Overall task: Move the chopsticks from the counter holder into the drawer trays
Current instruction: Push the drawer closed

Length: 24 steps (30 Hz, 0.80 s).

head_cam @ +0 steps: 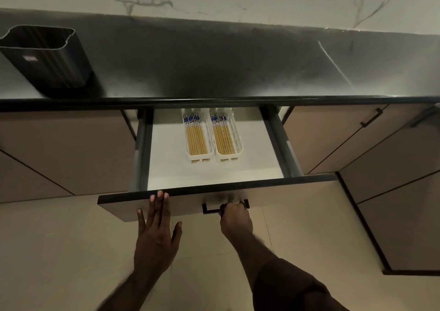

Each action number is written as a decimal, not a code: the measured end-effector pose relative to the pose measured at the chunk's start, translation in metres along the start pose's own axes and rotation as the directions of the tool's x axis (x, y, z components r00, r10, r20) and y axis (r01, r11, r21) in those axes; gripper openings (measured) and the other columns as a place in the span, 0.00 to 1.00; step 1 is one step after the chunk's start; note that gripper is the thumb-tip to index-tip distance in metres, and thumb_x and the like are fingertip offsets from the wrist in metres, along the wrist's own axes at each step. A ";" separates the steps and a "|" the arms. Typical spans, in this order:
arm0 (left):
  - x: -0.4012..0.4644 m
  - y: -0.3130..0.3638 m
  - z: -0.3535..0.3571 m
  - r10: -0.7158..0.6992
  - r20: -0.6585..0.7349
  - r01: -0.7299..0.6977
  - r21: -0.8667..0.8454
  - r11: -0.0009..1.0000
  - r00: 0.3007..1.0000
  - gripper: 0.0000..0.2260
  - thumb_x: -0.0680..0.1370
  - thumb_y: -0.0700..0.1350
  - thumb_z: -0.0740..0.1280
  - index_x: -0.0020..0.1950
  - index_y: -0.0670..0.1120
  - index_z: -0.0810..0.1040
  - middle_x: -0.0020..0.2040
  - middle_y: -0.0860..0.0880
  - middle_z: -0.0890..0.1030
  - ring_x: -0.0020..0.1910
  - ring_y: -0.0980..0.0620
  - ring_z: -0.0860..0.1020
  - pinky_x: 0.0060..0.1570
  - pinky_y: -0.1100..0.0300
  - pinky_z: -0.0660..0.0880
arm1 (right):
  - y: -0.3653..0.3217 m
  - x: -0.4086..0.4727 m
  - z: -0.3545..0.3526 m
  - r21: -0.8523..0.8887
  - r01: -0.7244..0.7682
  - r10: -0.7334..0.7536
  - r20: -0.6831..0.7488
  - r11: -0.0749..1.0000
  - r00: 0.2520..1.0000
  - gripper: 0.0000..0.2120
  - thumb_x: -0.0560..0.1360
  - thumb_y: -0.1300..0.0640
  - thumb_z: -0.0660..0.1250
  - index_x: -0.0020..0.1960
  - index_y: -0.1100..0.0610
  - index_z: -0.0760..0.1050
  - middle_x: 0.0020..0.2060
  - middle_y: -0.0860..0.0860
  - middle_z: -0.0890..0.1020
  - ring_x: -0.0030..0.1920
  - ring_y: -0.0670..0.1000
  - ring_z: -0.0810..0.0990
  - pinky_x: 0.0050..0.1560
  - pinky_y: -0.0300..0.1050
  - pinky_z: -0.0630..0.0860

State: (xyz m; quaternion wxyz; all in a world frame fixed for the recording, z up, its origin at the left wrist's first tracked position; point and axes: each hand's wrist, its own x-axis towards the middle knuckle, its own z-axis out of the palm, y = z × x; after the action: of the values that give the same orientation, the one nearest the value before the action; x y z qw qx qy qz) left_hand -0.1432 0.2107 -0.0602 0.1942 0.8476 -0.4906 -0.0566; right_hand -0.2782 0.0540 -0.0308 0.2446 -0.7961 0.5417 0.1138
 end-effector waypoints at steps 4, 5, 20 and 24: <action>0.027 -0.001 0.001 -0.020 0.003 0.020 0.019 1.000 1.000 0.32 0.81 0.61 0.44 0.79 0.44 0.45 0.80 0.43 0.48 0.79 0.46 0.45 0.74 0.40 0.51 | -0.010 0.026 -0.013 -0.043 -0.007 0.008 0.028 0.999 1.000 0.11 0.79 0.58 0.65 0.60 0.59 0.77 0.52 0.56 0.82 0.50 0.53 0.82 0.48 0.43 0.80; 0.035 -0.002 0.002 -0.028 0.004 0.028 0.021 0.999 1.000 0.33 0.81 0.61 0.43 0.79 0.44 0.44 0.80 0.43 0.48 0.79 0.47 0.45 0.73 0.40 0.51 | -0.013 0.034 -0.016 -0.049 0.000 0.002 0.030 0.999 1.000 0.11 0.79 0.58 0.65 0.60 0.59 0.77 0.52 0.56 0.82 0.50 0.53 0.82 0.48 0.43 0.80; 0.172 -0.011 0.006 -0.182 0.024 0.175 0.162 0.971 0.983 0.35 0.78 0.61 0.46 0.79 0.44 0.41 0.80 0.44 0.44 0.78 0.50 0.37 0.74 0.39 0.47 | -0.056 0.153 -0.064 -0.108 0.092 -0.087 0.049 0.990 0.995 0.12 0.80 0.57 0.63 0.61 0.60 0.76 0.55 0.58 0.81 0.55 0.56 0.80 0.57 0.49 0.78; 0.204 -0.015 0.006 -0.175 0.017 0.169 0.178 0.969 0.985 0.34 0.78 0.59 0.47 0.79 0.44 0.41 0.80 0.46 0.40 0.78 0.50 0.38 0.74 0.40 0.43 | -0.066 0.178 -0.074 -0.138 0.115 -0.111 0.032 0.984 0.993 0.11 0.81 0.58 0.62 0.60 0.60 0.77 0.53 0.58 0.82 0.52 0.55 0.81 0.56 0.49 0.78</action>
State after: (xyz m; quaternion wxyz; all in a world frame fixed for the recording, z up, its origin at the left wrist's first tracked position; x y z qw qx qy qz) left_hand -0.0281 0.0418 -0.0520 0.1050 0.8996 -0.4216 -0.0433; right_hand -0.1544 -0.1081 -0.0293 0.2009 -0.8392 0.4833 0.1472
